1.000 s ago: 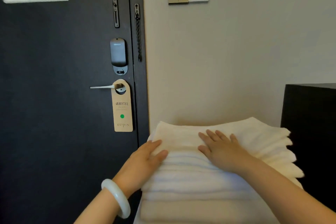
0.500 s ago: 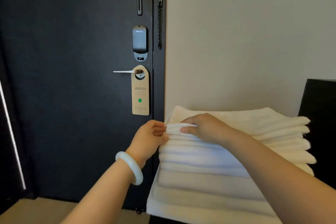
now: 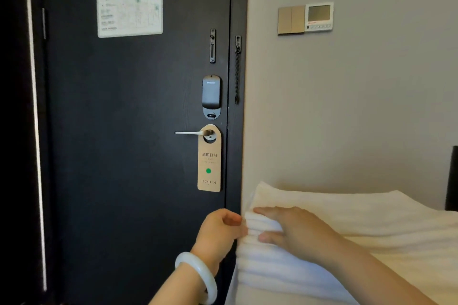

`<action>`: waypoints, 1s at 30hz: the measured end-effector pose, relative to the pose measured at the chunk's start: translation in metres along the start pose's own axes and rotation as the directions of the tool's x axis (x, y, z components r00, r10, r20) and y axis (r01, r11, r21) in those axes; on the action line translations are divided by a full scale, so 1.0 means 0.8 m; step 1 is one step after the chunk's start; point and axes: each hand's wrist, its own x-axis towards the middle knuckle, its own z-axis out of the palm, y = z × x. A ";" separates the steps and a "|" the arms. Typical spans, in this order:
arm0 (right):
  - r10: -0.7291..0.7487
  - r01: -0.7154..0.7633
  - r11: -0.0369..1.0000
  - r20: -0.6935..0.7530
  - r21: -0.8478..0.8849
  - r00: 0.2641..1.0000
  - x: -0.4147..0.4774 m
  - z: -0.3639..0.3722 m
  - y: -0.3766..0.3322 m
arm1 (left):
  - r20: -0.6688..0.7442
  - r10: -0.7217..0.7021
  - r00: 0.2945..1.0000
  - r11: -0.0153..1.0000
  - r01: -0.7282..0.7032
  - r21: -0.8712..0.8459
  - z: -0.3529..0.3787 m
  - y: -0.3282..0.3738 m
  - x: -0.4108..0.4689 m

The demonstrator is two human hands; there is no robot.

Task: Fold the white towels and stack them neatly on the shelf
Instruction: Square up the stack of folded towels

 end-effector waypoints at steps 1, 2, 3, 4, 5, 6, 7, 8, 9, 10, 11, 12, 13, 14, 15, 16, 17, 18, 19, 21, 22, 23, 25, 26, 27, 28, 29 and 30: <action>-0.004 0.003 0.999 -0.024 -0.034 1.000 0.001 0.001 -0.002 | -0.005 -0.025 1.000 0.999 0.025 0.022 0.000 0.001 -0.001; -0.011 0.009 0.999 -0.054 -0.044 0.998 0.001 0.003 -0.004 | -0.004 -0.047 0.999 0.998 0.047 0.037 -0.001 0.002 -0.002; -0.010 0.007 0.999 -0.079 -0.032 0.997 0.003 0.005 -0.005 | 0.005 -0.066 0.998 0.997 0.065 0.043 -0.001 0.003 -0.003; -0.002 0.001 1.000 -0.100 -0.009 0.995 0.004 0.007 -0.006 | 0.020 -0.078 0.997 0.996 0.077 0.038 -0.002 0.004 -0.005; 0.013 -0.010 1.000 -0.124 0.025 0.992 0.007 0.008 -0.004 | 0.036 -0.086 0.996 0.996 0.085 0.025 -0.003 0.005 -0.007; 0.025 -0.015 0.998 -0.149 0.068 0.988 0.010 0.008 -0.002 | 0.049 -0.087 0.995 0.996 0.086 0.010 -0.005 0.005 -0.008; 0.036 -0.017 0.993 -0.166 0.114 0.986 0.013 0.008 0.001 | 0.057 -0.085 0.995 0.996 0.085 0.001 -0.006 0.006 -0.008; 0.045 -0.020 0.988 -0.163 0.153 0.986 0.016 0.007 0.003 | 0.061 -0.080 0.995 0.997 0.080 -0.005 -0.007 0.007 -0.009; 0.054 -0.027 0.982 -0.142 0.185 0.988 0.018 0.006 0.005 | 0.063 -0.075 0.995 0.997 0.076 -0.012 -0.006 0.007 -0.009; 0.058 -0.034 0.978 -0.113 0.204 0.992 0.020 0.007 0.007 | 0.060 -0.071 0.996 0.997 0.072 -0.017 -0.005 0.008 -0.009; 0.054 -0.033 0.977 -0.095 0.211 0.994 0.021 0.009 0.008 | 0.054 -0.070 0.996 0.997 0.072 -0.023 -0.003 0.009 -0.010; 0.047 -0.028 0.978 -0.092 0.205 0.995 0.022 0.011 0.010 | 0.044 -0.071 0.996 0.997 0.073 -0.035 -0.001 0.009 -0.010; 0.040 -0.020 0.980 -0.099 0.197 0.994 0.022 0.012 0.011 | 0.036 -0.079 0.996 0.995 0.081 -0.059 0.002 0.009 -0.010; 0.037 -0.016 0.981 -0.107 0.195 0.994 0.023 0.012 0.012 | 0.032 -0.094 0.995 0.991 0.097 -0.088 0.004 0.008 -0.009; 0.044 -0.023 0.981 -0.108 0.192 0.993 0.024 0.013 0.013 | 0.027 -0.113 0.993 0.987 0.116 -0.108 0.006 0.008 -0.007; 0.059 -0.037 0.983 -0.116 0.181 0.991 0.025 0.012 0.012 | 0.027 -0.134 0.991 0.985 0.137 -0.108 0.008 0.008 -0.006; 0.071 -0.046 0.984 -0.144 0.170 0.987 0.027 0.009 0.011 | 0.024 -0.153 0.988 0.983 0.155 -0.096 0.009 0.010 -0.005; 0.080 -0.048 0.985 -0.195 0.165 0.978 0.030 0.006 0.009 | 0.015 -0.167 0.986 0.982 0.168 -0.091 0.010 0.011 -0.005; 0.084 -0.037 0.984 -0.272 0.172 0.959 0.031 0.001 0.006 | 0.003 -0.178 0.984 0.980 0.177 -0.091 0.010 0.012 -0.004; 0.072 0.005 0.984 -0.426 0.178 0.902 0.029 -0.009 -0.004 | 0.000 -0.176 0.984 0.980 0.175 -0.095 0.006 0.016 -0.003; 0.051 0.020 0.987 -0.437 0.157 0.898 0.027 -0.011 -0.009 | 0.008 -0.166 0.986 0.982 0.166 -0.087 0.003 0.017 -0.001; 0.013 0.034 0.992 -0.380 0.118 0.925 0.023 -0.010 -0.013 | 0.014 -0.156 0.988 0.985 0.157 -0.076 0.000 0.018 0.000; -0.055 0.061 0.997 -0.148 0.037 0.987 0.013 0.001 -0.017 | 0.024 -0.156 0.988 0.987 0.156 -0.029 -0.005 0.018 0.004; -0.066 0.068 0.997 -0.056 0.022 0.996 0.008 0.005 -0.016 | 0.026 -0.168 0.985 0.986 0.168 -0.017 -0.007 0.017 0.006; -0.065 0.066 0.997 -0.015 0.029 0.998 0.004 0.007 -0.014 | 0.036 -0.184 0.982 0.983 0.185 -0.016 -0.008 0.016 0.007; -0.060 0.060 0.997 -0.010 0.038 0.998 0.002 0.005 -0.012 | 0.047 -0.194 0.980 0.980 0.196 -0.032 -0.010 0.015 0.008; -0.058 0.059 0.998 -0.021 0.032 0.998 0.002 0.004 -0.011 | 0.054 -0.198 0.979 0.978 0.201 -0.055 -0.011 0.014 0.009; -0.066 0.066 0.998 -0.036 0.015 0.997 0.003 0.004 -0.010 | 0.061 -0.198 0.978 0.975 0.204 -0.093 -0.011 0.012 0.009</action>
